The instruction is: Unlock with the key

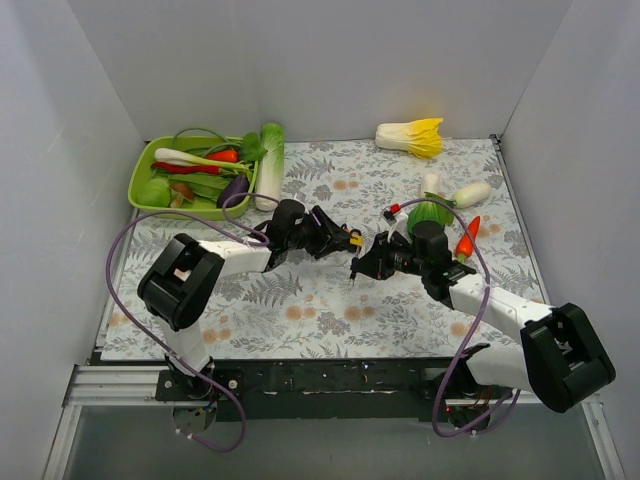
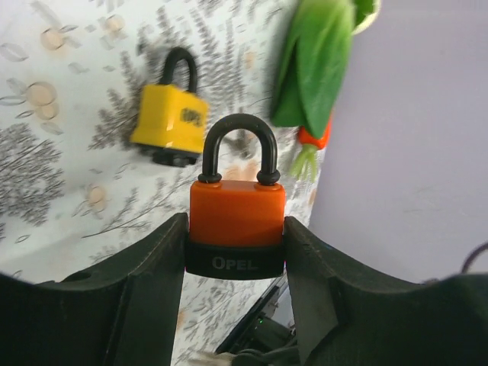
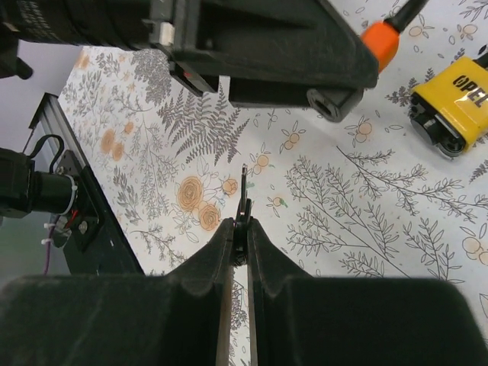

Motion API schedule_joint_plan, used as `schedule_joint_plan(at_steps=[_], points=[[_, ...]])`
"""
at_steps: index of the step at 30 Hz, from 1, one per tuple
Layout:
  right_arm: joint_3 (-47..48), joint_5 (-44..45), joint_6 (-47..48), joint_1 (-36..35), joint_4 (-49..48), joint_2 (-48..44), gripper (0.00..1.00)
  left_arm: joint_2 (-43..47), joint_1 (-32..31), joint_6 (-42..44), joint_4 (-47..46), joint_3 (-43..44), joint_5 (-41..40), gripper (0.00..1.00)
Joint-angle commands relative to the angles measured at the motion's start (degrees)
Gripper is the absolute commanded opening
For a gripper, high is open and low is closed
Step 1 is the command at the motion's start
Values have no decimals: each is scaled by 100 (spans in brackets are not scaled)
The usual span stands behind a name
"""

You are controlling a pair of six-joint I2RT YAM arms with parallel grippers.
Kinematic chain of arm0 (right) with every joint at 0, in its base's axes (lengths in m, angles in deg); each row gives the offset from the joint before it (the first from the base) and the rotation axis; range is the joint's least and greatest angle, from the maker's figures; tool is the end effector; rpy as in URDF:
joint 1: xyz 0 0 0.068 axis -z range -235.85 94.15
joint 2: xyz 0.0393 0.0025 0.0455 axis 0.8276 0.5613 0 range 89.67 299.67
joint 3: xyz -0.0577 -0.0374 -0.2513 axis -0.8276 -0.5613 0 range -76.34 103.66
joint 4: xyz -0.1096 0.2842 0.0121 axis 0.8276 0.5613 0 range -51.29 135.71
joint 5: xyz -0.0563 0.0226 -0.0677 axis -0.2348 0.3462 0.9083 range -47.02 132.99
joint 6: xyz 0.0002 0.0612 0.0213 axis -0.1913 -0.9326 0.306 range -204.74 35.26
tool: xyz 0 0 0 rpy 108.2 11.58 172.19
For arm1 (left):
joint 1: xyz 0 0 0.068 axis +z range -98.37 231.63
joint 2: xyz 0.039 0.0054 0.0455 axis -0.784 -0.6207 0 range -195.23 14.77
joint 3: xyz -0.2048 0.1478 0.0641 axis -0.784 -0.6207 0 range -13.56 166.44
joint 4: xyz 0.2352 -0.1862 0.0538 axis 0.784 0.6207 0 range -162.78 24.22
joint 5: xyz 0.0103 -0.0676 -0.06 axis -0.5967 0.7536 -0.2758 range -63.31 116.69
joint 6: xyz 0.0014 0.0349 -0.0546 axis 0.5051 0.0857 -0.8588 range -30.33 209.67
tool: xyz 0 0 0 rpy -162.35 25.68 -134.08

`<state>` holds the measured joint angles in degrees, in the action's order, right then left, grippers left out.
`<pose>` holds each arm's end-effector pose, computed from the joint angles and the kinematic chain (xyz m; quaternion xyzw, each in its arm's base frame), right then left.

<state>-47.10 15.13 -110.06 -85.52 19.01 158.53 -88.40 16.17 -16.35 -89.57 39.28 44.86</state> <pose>0.2518 0.1707 0.1682 -0.1683 0.7888 0.4321 0.4034 0.3255 -0.2511 0.1052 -0.4416 0.7534 -0.4868 0.0227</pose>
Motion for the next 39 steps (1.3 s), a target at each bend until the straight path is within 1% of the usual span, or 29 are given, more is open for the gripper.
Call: schedule_joint_plan(at_steps=[1, 4, 12, 20, 26, 27, 31, 35, 39], points=[[434, -369, -201, -47, -34, 303, 1, 640, -180, 80, -615, -98, -454, 0], [592, -563, -245, -91, 37, 523, 1, 772, -373, 353, -395, -63, -946, 0], [777, -949, -429, -100, 28, 927, 1, 1018, -645, 880, -192, -54, -1483, 0], [900, -976, -544, -100, 54, 1129, 1, 1317, -769, 1425, -87, -177, -1975, 0], [935, -1090, -570, -83, 28, 1261, 1, 1414, -795, 1680, -289, -309, -1826, 0], [935, -1099, -579, -83, 19, 1279, 1, 1414, -796, 1698, -341, -353, -1574, 0], [935, -1090, -597, -65, -16, 1314, 1, 1545, -813, 1786, -666, -581, -1466, 0], [935, -1038, -553, -47, -51, 1367, 1, 1625, -822, 1918, -693, -635, -1413, 0], [1032, -1213, -553, -39, -77, 1560, 1, 1616, -822, 1918, -641, -600, -1413, 0]])
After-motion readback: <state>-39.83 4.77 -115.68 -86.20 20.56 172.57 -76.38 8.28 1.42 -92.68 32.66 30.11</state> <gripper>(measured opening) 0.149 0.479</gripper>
